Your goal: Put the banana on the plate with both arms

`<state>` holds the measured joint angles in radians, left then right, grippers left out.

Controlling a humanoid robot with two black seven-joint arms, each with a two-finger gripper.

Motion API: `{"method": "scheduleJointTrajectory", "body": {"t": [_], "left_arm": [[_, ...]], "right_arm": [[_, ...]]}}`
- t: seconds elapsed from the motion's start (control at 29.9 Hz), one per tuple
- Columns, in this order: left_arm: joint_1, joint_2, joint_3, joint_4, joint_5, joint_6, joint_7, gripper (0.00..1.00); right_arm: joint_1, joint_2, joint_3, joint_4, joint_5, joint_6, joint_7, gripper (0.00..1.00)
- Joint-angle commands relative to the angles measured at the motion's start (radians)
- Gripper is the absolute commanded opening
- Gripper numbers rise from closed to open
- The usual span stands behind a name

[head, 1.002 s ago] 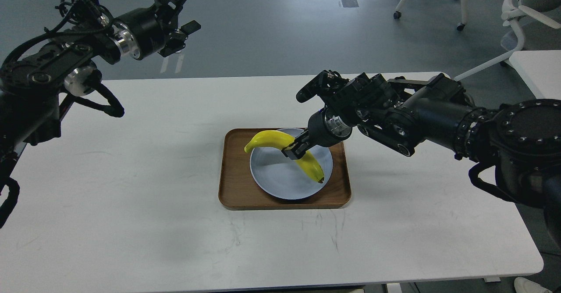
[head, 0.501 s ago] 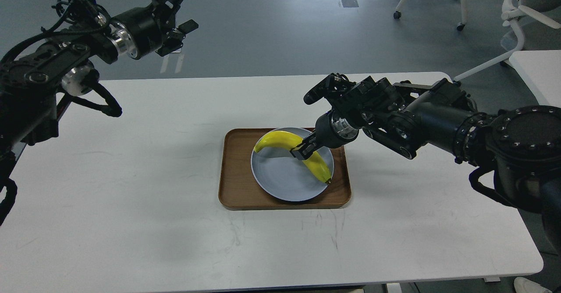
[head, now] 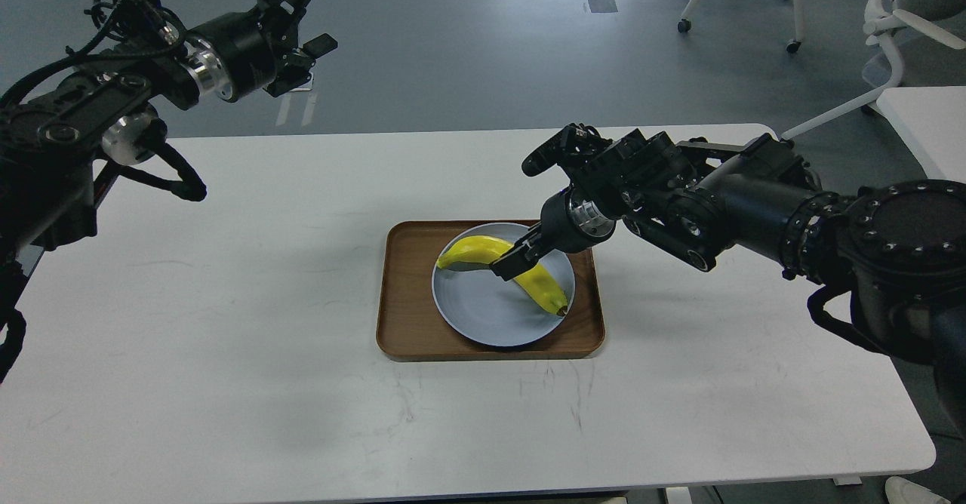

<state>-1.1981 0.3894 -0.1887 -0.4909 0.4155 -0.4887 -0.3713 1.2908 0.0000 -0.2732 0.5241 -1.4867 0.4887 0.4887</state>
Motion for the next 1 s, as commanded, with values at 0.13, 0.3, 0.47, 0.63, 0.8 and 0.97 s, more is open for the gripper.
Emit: {"method": "scheduleJointTrajectory", "body": {"t": [0.13,0.3,0.47,0.63,0.8,0.97], "left_arm": [[-0.001,0.009,-0.001,0.000,-0.001,0.000,-0.001,0.98],[0.003,0.016,-0.035,0.000,-0.003,0.000,-0.005,0.98],[0.031,0.017,-0.067,-0.002,-0.052,0.000,-0.008,0.98],[0.081,0.009,-0.090,-0.002,-0.127,0.000,-0.011,0.98],[0.173,-0.006,-0.155,-0.035,-0.149,0.000,-0.012,0.98],[0.262,-0.033,-0.189,-0.041,-0.147,0.000,-0.031,0.98]], "right_arm": [[0.110,-0.136,0.086,0.005,0.294,0.000,0.000,0.98],[0.085,-0.285,0.229,0.004,0.575,0.000,0.000,1.00],[-0.042,-0.417,0.334,0.004,0.893,0.000,0.000,1.00],[-0.166,-0.463,0.463,0.005,1.144,0.000,0.000,1.00],[-0.257,-0.462,0.549,0.002,1.217,0.000,0.000,1.00],[-0.298,-0.436,0.551,-0.004,1.218,0.000,0.000,1.00]]}}
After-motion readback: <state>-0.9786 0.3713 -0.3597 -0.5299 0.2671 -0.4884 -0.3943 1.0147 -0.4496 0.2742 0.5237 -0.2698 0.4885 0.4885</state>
